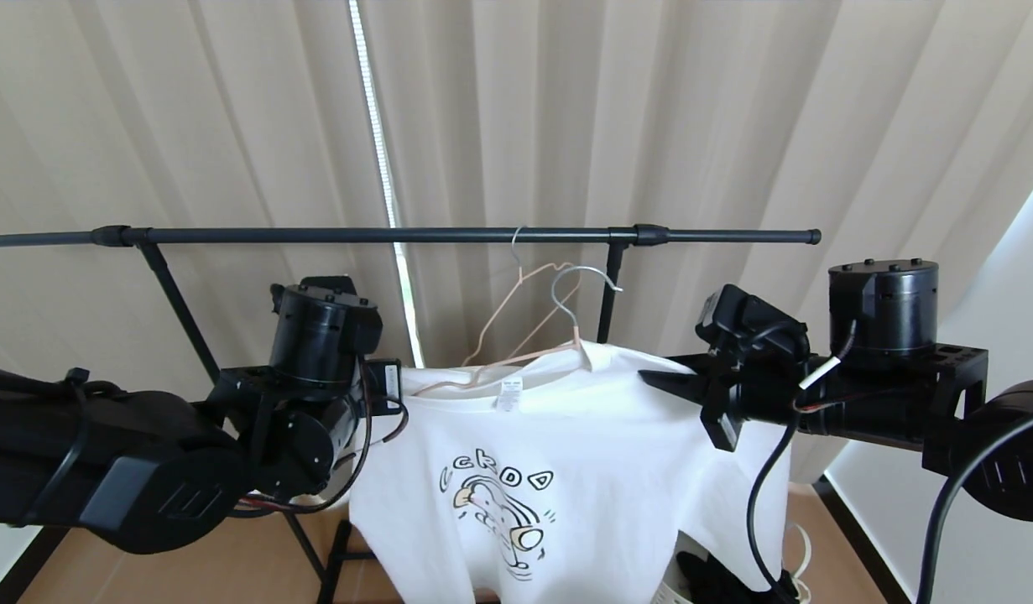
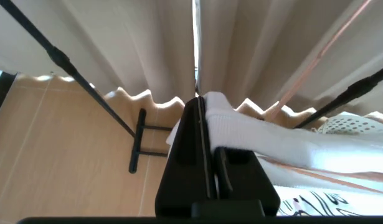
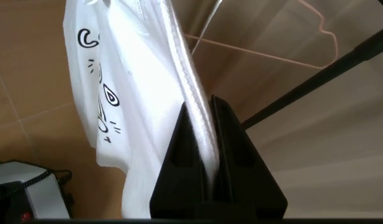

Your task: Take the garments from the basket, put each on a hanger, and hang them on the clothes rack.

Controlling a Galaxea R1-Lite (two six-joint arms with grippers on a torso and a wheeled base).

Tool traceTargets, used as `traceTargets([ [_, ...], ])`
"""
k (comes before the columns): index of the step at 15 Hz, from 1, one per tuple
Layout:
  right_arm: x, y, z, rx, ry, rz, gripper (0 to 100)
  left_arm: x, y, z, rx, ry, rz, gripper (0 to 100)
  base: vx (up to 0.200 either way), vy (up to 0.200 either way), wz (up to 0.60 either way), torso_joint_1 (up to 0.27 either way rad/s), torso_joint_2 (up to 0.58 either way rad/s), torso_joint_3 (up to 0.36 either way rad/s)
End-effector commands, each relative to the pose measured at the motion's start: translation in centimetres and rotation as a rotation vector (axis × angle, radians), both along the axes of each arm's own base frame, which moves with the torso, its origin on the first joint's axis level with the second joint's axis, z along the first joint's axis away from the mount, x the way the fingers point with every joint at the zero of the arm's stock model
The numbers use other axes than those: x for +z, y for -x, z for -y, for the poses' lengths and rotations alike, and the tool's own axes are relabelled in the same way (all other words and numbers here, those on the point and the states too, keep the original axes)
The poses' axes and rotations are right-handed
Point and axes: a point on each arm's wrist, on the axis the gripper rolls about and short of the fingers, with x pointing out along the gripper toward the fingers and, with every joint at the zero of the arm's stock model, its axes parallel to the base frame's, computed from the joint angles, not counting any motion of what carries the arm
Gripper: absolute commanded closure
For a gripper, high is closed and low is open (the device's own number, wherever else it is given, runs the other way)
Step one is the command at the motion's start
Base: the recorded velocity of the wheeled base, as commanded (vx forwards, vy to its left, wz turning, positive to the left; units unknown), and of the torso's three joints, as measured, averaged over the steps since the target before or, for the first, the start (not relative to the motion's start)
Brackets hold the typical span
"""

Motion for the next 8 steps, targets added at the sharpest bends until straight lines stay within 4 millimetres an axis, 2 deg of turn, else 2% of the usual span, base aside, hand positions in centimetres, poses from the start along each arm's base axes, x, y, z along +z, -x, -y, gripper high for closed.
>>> traceTargets([
  [1, -0.3, -0.3, -0.9, -0.007, -0.007, -0.019, 100, 0.6, 0.7, 0.7, -0.039, -0.011, 0.007, 100, 0.0, 0.0, 0.0, 0.0, 0.0, 0.0],
  [4, -0.2, -0.1, -2.6, -0.023, -0.067, -0.048, 100, 1.7, 1.4, 1.4, -0.074, -0.047, -0.038, 100, 0.0, 0.0, 0.0, 0.0, 0.0, 0.0],
  [7, -0.4, -0.4, -3.0, -0.049, -0.061, -0.053, 100, 2.1, 1.6, 1.8, -0.087, -0.054, -0.048, 100, 0.0, 0.0, 0.0, 0.0, 0.0, 0.0],
  [8, -0.5, -0.5, -3.7, -0.075, -0.064, -0.062, 100, 2.9, 2.1, 2.1, -0.105, -0.067, -0.066, 100, 0.0, 0.0, 0.0, 0.0, 0.0, 0.0],
])
